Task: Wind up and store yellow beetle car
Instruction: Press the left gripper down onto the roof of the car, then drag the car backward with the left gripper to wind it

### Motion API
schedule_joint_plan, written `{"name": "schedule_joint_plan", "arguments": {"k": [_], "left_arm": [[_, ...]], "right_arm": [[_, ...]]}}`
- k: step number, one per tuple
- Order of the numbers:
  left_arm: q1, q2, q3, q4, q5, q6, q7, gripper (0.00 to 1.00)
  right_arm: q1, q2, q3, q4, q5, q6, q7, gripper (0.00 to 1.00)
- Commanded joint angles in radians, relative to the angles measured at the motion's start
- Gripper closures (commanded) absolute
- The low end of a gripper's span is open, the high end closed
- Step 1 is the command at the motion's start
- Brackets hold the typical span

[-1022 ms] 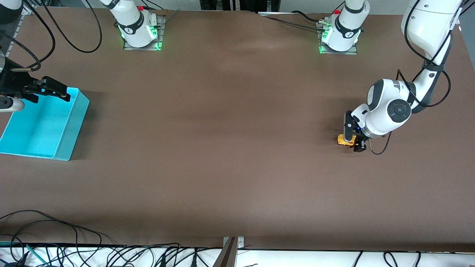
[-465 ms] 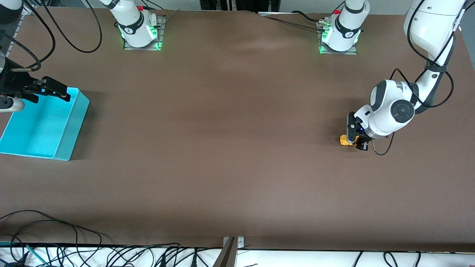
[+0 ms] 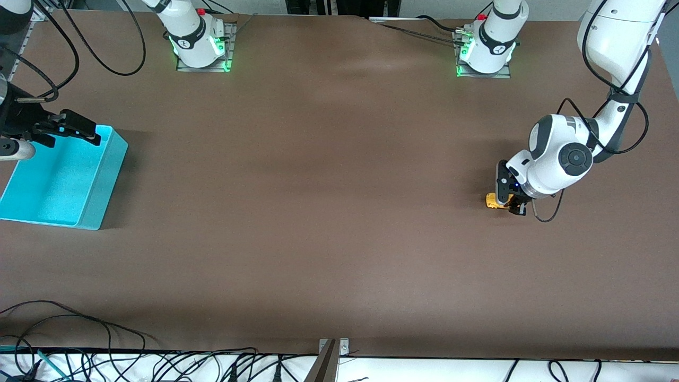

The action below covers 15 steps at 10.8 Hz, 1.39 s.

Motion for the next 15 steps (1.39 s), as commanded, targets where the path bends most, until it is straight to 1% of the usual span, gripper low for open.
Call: {"name": "schedule_joint_plan", "arguments": {"k": [1,3,9,13,15], "left_arm": [[0.064,0.068,-0.002,0.019,0.019,0.018,0.014,0.95],[0.118,0.091,-0.002,0.024,0.030,0.018,0.038,0.95],[0.271,0.110,0.000,0.061,0.032,0.018,0.234,0.95],[0.294,0.136,0.003,0.113,0.030,0.018,0.326,0.95],[0.296,0.141,0.003,0.116,0.030,0.018,0.340,0.95]], "right_arm": [[-0.001,-0.007,0.001,-0.011,-0.008,0.006,0.000,0.00],[-0.001,-0.009,0.001,-0.010,-0.008,0.006,0.000,0.00],[-0.001,-0.009,0.001,-0.010,-0.008,0.006,0.000,0.00],[-0.001,-0.009,0.001,-0.010,-0.008,0.006,0.000,0.00],[-0.001,-0.009,0.001,-0.010,-0.008,0.006,0.000,0.00]]}}
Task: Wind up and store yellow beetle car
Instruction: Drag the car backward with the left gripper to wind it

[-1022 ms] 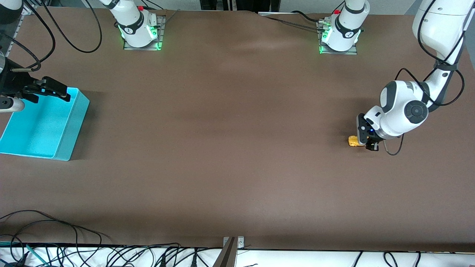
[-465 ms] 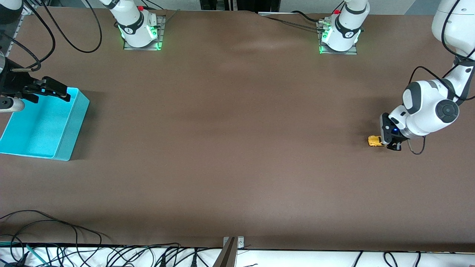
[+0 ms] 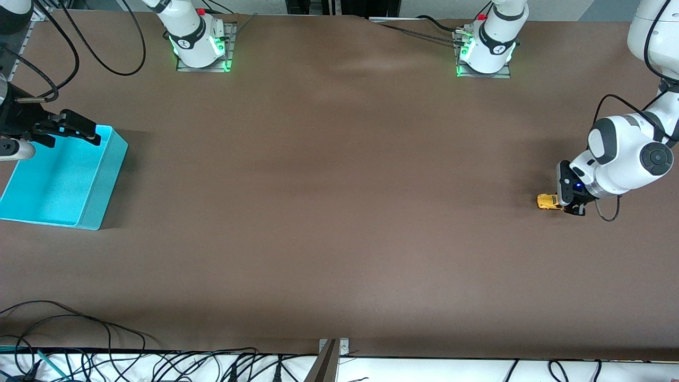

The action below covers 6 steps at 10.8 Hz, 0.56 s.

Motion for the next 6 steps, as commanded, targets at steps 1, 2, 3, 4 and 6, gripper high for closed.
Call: {"name": "schedule_joint_plan", "arguments": {"k": [1,2,3,4,6], "left_arm": [[0.011,0.094,0.002,0.043,0.030,0.026,0.042,0.95],[0.013,0.096,0.002,0.043,0.030,0.025,0.042,0.94],[0.013,0.094,0.002,0.043,0.030,0.026,0.042,0.93],[0.013,0.091,0.002,0.049,0.030,0.026,0.042,0.83],[0.011,0.088,-0.001,0.074,0.030,0.000,0.043,0.79]], "right_arm": [[-0.001,-0.009,0.001,-0.010,-0.008,0.007,0.000,0.00],[-0.001,-0.008,0.001,-0.011,-0.008,0.007,0.000,0.00],[-0.001,-0.009,0.001,-0.010,-0.008,0.006,0.000,0.00],[-0.001,-0.009,0.001,-0.010,-0.008,0.006,0.000,0.00],[-0.001,-0.009,0.001,-0.011,-0.008,0.006,0.000,0.00]]}}
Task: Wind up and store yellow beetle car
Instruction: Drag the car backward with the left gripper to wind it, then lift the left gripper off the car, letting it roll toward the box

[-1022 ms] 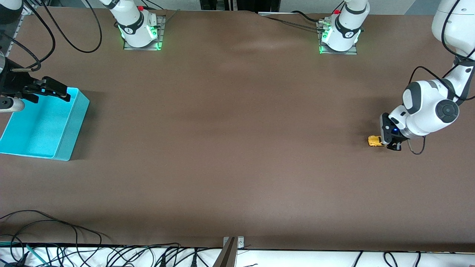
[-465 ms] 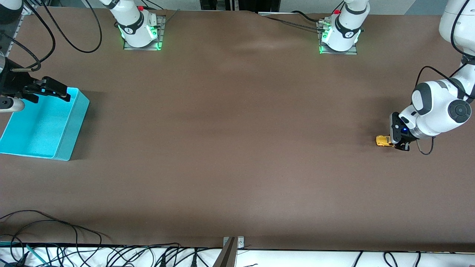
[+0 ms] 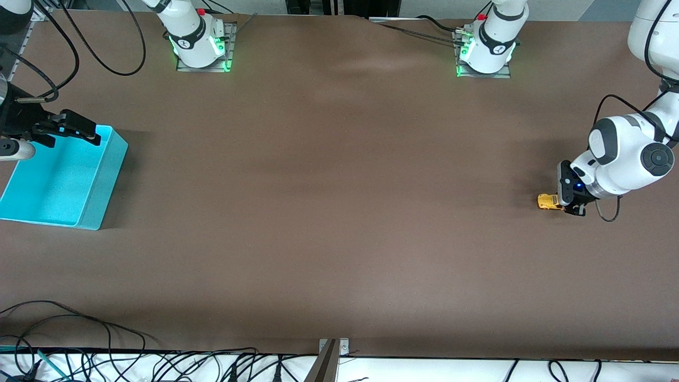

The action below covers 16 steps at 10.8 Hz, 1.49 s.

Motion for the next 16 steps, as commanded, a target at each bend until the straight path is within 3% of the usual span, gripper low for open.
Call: {"name": "schedule_joint_plan", "arguments": {"k": [1,4,5,6,10,12,16], "left_arm": [[0.010,0.086,-0.001,0.065,0.029,0.008,0.030,0.79],[0.012,0.089,-0.001,0.065,0.027,0.008,0.029,0.76],[0.012,0.089,-0.001,0.065,0.027,0.008,0.030,0.42],[0.019,0.080,-0.002,0.065,0.016,-0.004,0.030,0.00],[0.021,-0.101,-0.025,0.118,-0.062,-0.243,0.010,0.00],[0.027,-0.144,-0.025,0.226,-0.094,-0.468,-0.034,0.00],[0.014,-0.149,-0.030,0.456,-0.125,-0.713,-0.135,0.00]], "right_arm": [[-0.001,-0.009,0.001,-0.011,-0.008,0.006,0.000,0.00],[-0.001,-0.009,0.001,-0.011,-0.008,0.006,0.000,0.00],[-0.001,-0.008,0.001,-0.010,-0.008,0.007,0.000,0.00],[-0.001,-0.008,0.001,-0.011,-0.008,0.007,0.000,0.00],[-0.001,-0.008,0.001,-0.011,-0.008,0.007,0.000,0.00],[-0.001,-0.008,0.001,-0.011,-0.008,0.007,0.000,0.00],[-0.001,-0.008,0.001,-0.011,-0.008,0.007,0.000,0.00]]}}
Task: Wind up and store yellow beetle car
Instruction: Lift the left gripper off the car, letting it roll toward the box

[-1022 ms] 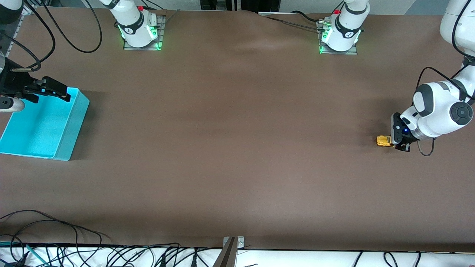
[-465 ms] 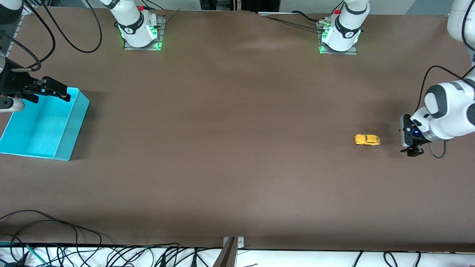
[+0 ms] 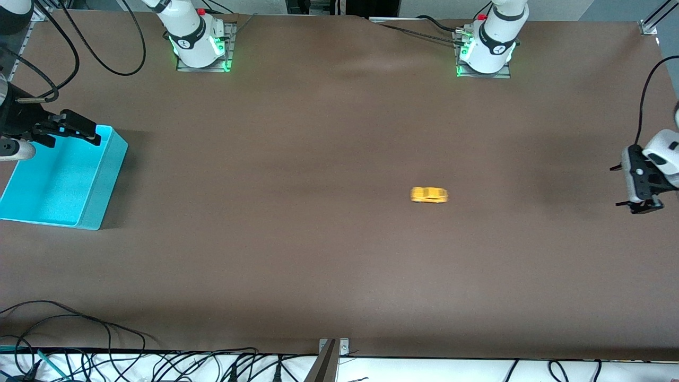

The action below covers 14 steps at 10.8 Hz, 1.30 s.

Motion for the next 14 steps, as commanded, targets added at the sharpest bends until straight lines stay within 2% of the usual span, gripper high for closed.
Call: {"name": "schedule_joint_plan", "arguments": {"k": [1,6,8,10,13,14], "left_arm": [[-0.025,0.018,-0.016,0.101,-0.027,-0.125,-0.115,0.00],[-0.057,-0.039,-0.066,0.243,-0.033,-0.422,-0.517,0.00],[-0.057,-0.062,-0.100,0.277,-0.033,-0.481,-0.613,0.00],[-0.056,-0.100,-0.109,0.277,-0.085,-0.509,-0.733,0.00],[-0.065,-0.165,-0.148,0.274,-0.089,-0.556,-0.937,0.00],[-0.098,-0.183,-0.145,0.270,-0.089,-0.567,-1.009,0.00]], "right_arm": [[-0.001,-0.008,0.001,-0.011,-0.008,0.007,0.001,0.00],[0.002,-0.006,0.001,-0.009,-0.008,0.007,0.001,0.00],[0.002,-0.006,0.001,-0.005,-0.006,0.009,-0.001,0.00],[0.004,-0.006,0.003,-0.003,-0.009,0.007,0.001,0.00],[0.007,0.000,0.013,-0.002,-0.015,0.001,0.002,0.00],[0.007,0.004,0.013,0.000,-0.015,0.007,-0.001,0.00]]}}
